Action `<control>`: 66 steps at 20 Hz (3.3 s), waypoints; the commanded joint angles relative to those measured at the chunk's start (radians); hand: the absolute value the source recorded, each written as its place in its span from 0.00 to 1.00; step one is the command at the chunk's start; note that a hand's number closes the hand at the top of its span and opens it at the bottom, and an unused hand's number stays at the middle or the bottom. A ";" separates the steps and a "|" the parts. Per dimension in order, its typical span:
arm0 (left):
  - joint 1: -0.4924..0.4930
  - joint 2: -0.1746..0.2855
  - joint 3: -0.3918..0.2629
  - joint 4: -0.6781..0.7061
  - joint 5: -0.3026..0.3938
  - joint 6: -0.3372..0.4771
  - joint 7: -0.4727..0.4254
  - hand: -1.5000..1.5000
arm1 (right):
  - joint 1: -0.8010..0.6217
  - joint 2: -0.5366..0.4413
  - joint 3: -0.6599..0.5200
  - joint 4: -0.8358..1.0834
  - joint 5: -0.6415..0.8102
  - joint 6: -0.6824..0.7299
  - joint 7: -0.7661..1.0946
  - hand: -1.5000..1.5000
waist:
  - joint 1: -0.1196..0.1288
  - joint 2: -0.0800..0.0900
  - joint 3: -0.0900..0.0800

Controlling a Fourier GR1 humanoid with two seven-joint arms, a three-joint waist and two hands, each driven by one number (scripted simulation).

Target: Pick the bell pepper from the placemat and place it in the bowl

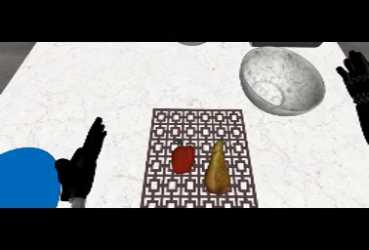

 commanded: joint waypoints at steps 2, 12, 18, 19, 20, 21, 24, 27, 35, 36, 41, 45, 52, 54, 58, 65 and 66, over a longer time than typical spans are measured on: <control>-0.061 -0.028 0.013 0.023 -0.017 -0.003 -0.049 0.50 | 0.029 0.123 0.224 -0.119 0.153 -0.102 0.168 1.00 | -0.006 0.023 0.009; -0.145 0.015 0.016 -0.050 0.000 -0.049 0.017 0.50 | 0.126 0.511 0.488 -0.068 0.567 -0.632 0.212 0.00 | -0.019 0.014 0.012; -0.189 -0.003 0.022 -0.027 -0.003 -0.047 0.044 0.50 | 0.144 0.530 0.804 -0.063 0.914 -0.942 0.330 0.00 | -0.018 0.018 0.007; -0.204 0.017 0.033 -0.038 0.009 -0.066 0.077 0.50 | 0.164 0.531 0.815 -0.067 0.991 -0.955 0.381 0.00 | -0.020 0.018 0.008; -0.210 -0.008 0.023 -0.032 0.005 -0.053 0.071 0.50 | 0.171 0.531 0.831 -0.062 1.062 -0.936 0.457 0.00 | -0.027 0.016 0.006; -0.155 0.000 0.010 -0.065 -0.014 -0.043 0.053 0.50 | 0.158 0.532 0.810 -0.056 1.122 -0.934 0.540 0.00 | -0.014 0.016 0.007; -0.168 0.022 0.013 -0.131 0.003 -0.062 0.106 0.50 | 0.173 0.533 0.749 -0.074 1.241 -0.788 0.718 0.00 | -0.017 0.013 0.007; -0.168 -0.006 0.008 -0.066 -0.027 -0.040 0.059 0.50 | 0.111 0.533 0.787 -0.180 1.319 -0.641 0.940 0.00 | -0.018 0.017 0.006; -0.212 -0.048 0.004 -0.034 -0.030 -0.044 0.071 0.50 | -0.079 0.533 0.841 -0.232 1.266 -0.365 1.403 0.00 | -0.001 0.023 0.009; -0.218 -0.041 -0.004 -0.064 -0.030 -0.045 0.110 0.50 | -0.138 0.533 0.809 -0.187 1.231 -0.351 1.426 0.00 | 0.010 0.024 0.010; -0.189 -0.041 0.018 -0.017 -0.025 -0.080 0.030 0.50 | -0.113 0.533 0.884 -0.109 1.181 -0.397 1.497 0.00 | 0.007 0.026 0.010; -0.214 -0.010 0.035 -0.098 -0.023 -0.089 0.126 0.50 | -0.164 0.533 0.858 -0.032 1.116 -0.464 1.456 0.00 | 0.011 0.025 0.011; -0.203 -0.043 0.061 -0.013 -0.045 -0.104 0.055 0.50 | -0.125 0.533 0.881 -0.146 1.129 -0.450 1.450 0.00 | -0.003 0.024 0.011; -0.245 -0.013 0.101 -0.008 -0.018 -0.139 0.091 0.50 | -0.135 0.533 0.883 -0.076 1.095 -0.543 1.389 0.00 | 0.001 0.026 0.011; -0.238 -0.008 0.122 -0.007 -0.009 -0.169 0.071 0.50 | -0.136 0.533 0.916 -0.068 1.076 -0.590 1.373 0.00 | 0.004 0.025 0.011; -0.230 -0.098 0.063 0.006 -0.100 -0.081 0.067 0.50 | -0.079 0.533 0.945 -0.099 1.053 -0.650 1.345 0.00 | -0.001 0.024 0.011; -0.149 -0.052 0.079 -0.051 -0.045 -0.159 0.033 0.50 | -0.074 0.533 0.918 -0.071 1.041 -0.675 1.320 0.00 | 0.008 0.024 0.011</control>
